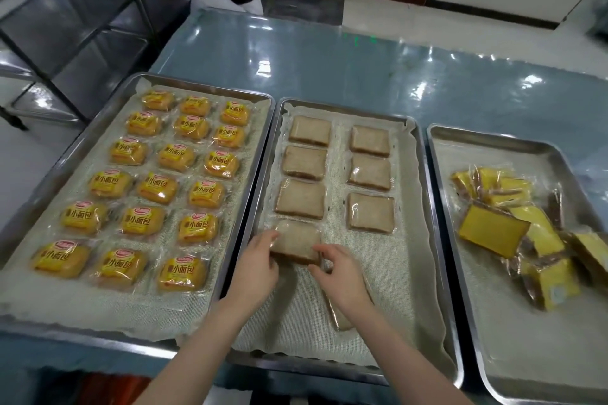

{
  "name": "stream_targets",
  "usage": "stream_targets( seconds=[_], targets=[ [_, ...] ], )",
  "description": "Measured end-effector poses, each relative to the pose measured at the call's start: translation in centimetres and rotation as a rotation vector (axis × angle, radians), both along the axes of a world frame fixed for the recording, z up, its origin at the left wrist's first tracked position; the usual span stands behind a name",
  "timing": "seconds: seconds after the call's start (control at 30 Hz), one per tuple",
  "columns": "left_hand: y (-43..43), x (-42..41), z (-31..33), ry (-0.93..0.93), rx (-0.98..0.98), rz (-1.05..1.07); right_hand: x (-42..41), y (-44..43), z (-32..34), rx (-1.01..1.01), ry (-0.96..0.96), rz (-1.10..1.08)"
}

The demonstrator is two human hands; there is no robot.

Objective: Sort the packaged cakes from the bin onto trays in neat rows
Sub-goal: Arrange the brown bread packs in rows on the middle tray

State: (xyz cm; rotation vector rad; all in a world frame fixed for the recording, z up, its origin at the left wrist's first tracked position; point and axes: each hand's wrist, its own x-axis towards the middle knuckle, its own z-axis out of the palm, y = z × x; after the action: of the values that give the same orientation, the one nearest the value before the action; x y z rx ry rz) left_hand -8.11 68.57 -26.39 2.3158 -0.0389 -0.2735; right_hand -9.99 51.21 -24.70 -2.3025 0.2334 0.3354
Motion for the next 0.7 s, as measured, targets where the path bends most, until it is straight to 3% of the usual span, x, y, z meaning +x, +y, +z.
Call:
stream_targets(
  seconds=[0.23,0.33,0.43,0.57,0.7],
  targets=[
    [-0.7,-0.7,-0.6,0.011,0.318,-0.228,-0.8,-0.2,-0.5,-0.176,-0.006,0.197],
    [-1.0,-0.7,-0.4,-0.049,0.414,-0.234,-1.0,-0.7,-0.7,-0.158,-0.047,0.167],
    [-1.2,-0.8,-0.2,-0.145,0.435,-0.22,-1.5,-1.5,-1.0,-0.353,-0.078,0.109],
    [-1.4,-1.6,-0.9,-0.099,0.483,-0.433,-2.2,-2.2,-0.9,-0.502,0.13,0.131],
    [-0.9,-2.2,-2.4,-0.088,0.611,-0.514,-2.3,-2.2,-0.6,-0.501,0.063,0.109]
  ],
)
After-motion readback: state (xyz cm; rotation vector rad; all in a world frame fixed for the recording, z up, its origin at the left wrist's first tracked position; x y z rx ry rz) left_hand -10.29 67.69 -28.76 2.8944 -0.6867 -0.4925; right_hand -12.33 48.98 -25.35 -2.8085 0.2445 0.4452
